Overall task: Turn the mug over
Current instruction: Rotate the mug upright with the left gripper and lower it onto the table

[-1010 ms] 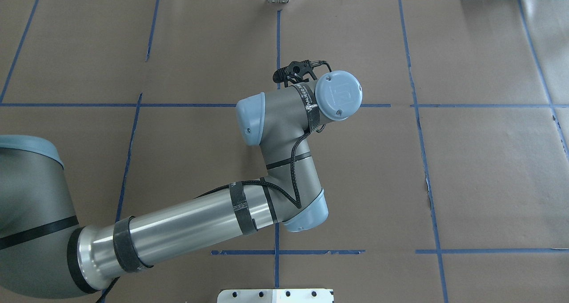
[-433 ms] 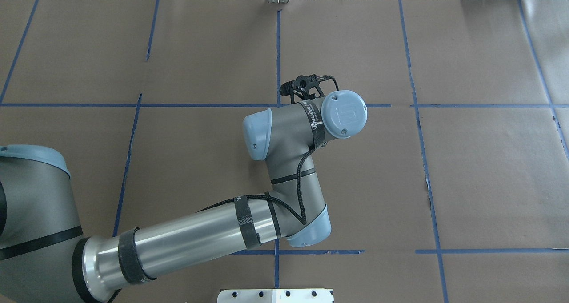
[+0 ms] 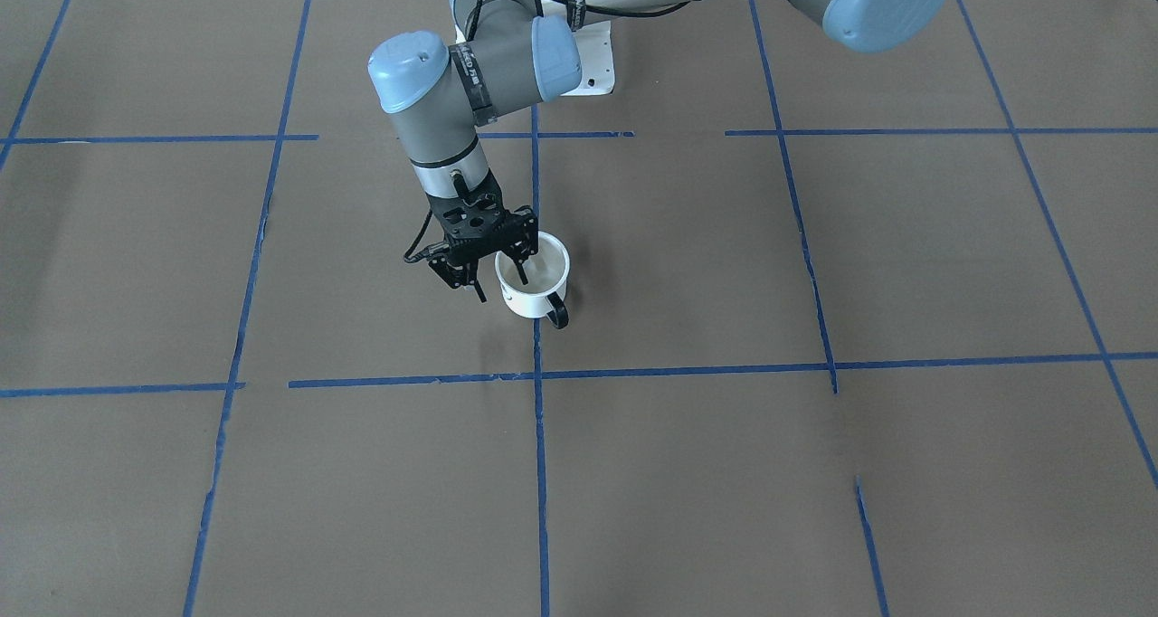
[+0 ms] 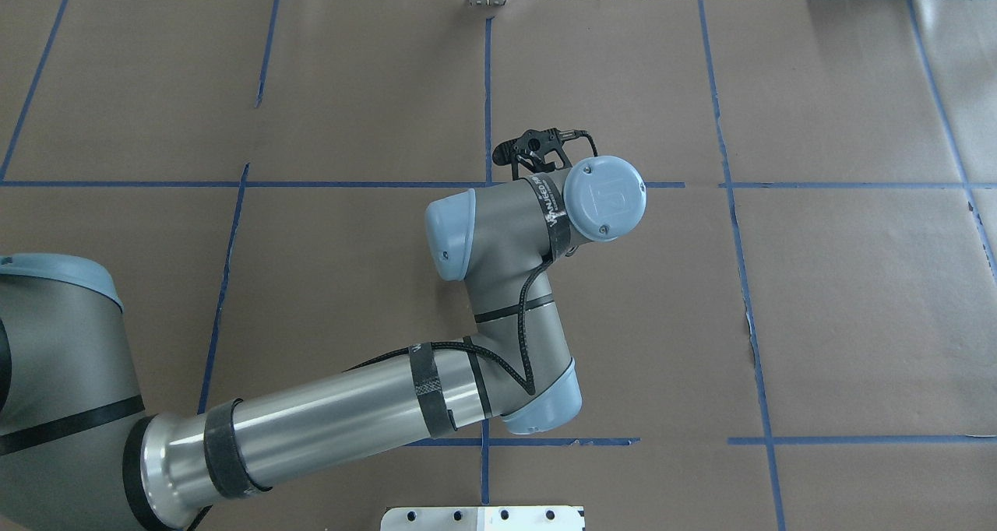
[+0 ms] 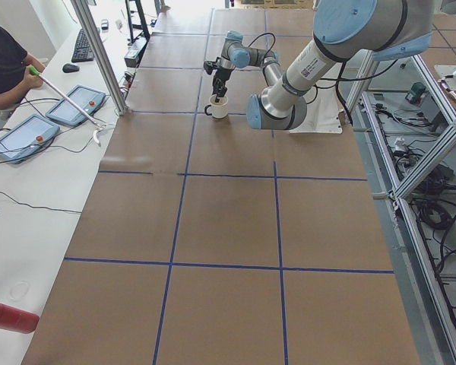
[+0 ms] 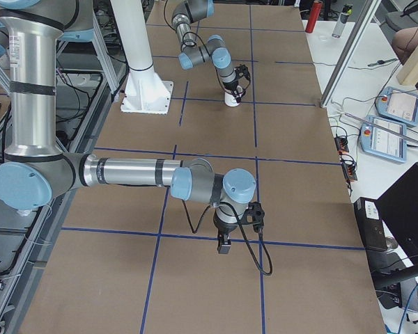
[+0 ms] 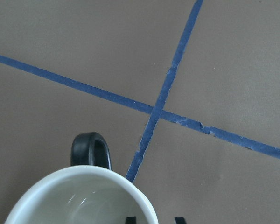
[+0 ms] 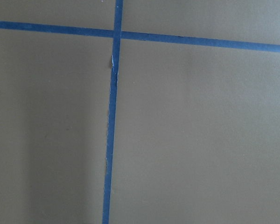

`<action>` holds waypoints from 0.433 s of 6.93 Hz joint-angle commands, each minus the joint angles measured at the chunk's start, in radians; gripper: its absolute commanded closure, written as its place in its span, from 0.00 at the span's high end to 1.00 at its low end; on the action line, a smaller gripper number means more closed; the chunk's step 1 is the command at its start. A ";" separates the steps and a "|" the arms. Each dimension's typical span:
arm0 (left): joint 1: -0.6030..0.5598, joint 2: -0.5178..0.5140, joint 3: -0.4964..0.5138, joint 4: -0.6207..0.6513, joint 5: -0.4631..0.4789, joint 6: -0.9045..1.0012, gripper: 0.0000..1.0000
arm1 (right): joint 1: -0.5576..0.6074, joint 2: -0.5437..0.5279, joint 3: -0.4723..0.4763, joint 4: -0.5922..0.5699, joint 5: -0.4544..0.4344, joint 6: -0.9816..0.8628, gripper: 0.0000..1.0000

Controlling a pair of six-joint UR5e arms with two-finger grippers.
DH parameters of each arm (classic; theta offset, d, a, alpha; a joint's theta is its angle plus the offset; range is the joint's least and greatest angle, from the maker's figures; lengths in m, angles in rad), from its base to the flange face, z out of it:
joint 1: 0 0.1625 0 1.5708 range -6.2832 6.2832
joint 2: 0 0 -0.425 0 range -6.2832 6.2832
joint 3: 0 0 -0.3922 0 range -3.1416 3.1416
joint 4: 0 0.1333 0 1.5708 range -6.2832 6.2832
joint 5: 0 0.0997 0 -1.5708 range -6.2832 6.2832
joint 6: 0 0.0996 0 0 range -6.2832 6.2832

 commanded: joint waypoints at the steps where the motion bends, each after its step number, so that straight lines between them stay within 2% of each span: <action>1: -0.103 0.038 -0.174 0.107 -0.139 0.190 1.00 | 0.000 0.000 0.000 0.000 0.000 0.000 1.00; 2: -0.178 0.106 -0.294 0.133 -0.215 0.273 1.00 | 0.000 0.000 0.000 0.000 0.000 0.000 1.00; 3: -0.249 0.210 -0.459 0.156 -0.281 0.368 1.00 | 0.000 0.000 0.000 0.000 0.000 0.000 1.00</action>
